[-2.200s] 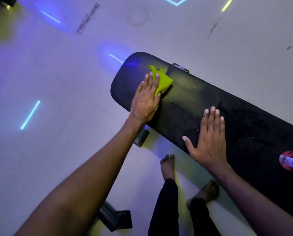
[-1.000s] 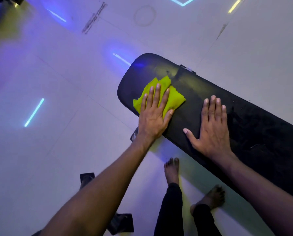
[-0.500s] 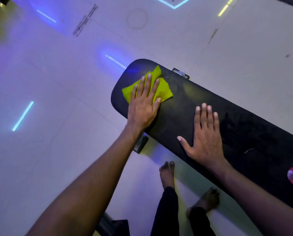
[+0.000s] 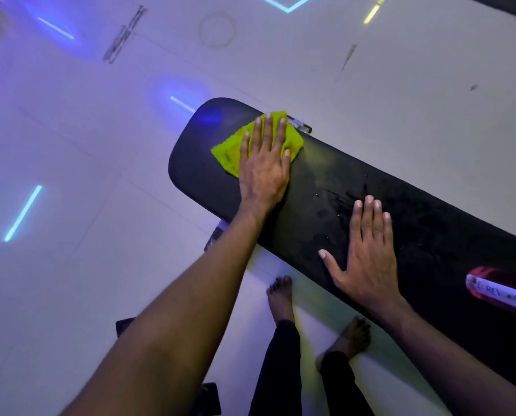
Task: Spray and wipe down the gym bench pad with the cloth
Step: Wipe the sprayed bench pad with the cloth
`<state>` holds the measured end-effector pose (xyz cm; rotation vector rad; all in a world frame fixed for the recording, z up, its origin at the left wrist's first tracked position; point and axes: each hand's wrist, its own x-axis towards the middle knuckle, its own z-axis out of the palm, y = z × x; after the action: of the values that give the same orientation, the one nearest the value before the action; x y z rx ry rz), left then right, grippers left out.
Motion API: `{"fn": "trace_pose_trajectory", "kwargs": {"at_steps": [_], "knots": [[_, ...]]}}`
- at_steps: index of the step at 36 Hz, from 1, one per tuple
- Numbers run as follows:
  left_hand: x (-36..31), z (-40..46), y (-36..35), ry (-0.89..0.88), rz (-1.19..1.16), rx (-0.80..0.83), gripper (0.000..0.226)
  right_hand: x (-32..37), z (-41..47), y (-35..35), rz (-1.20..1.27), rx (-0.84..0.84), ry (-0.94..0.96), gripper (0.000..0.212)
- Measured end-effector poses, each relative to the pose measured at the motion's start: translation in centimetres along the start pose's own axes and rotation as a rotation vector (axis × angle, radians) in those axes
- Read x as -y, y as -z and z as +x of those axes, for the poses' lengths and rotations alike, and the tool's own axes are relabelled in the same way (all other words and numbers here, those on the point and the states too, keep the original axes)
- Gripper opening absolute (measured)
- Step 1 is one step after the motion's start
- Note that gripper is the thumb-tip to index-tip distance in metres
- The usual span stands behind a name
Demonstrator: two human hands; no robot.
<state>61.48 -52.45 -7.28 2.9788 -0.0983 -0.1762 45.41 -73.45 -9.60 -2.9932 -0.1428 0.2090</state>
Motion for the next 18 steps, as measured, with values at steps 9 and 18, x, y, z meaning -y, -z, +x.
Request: {"fn": "trace_pose_trajectory", "kwargs": {"at_steps": [9, 18], "knots": [[-10.4, -6.2, -1.6, -0.185, -0.091, 0.133, 0.060, -2.8, -4.5, 0.6, 0.031, 0.019, -0.119, 0.107], [-10.0, -5.3, -2.4, -0.280, 0.032, 0.092, 0.063, -5.6, -8.3, 0.0, 0.029, 0.025, -0.157, 0.110]]}}
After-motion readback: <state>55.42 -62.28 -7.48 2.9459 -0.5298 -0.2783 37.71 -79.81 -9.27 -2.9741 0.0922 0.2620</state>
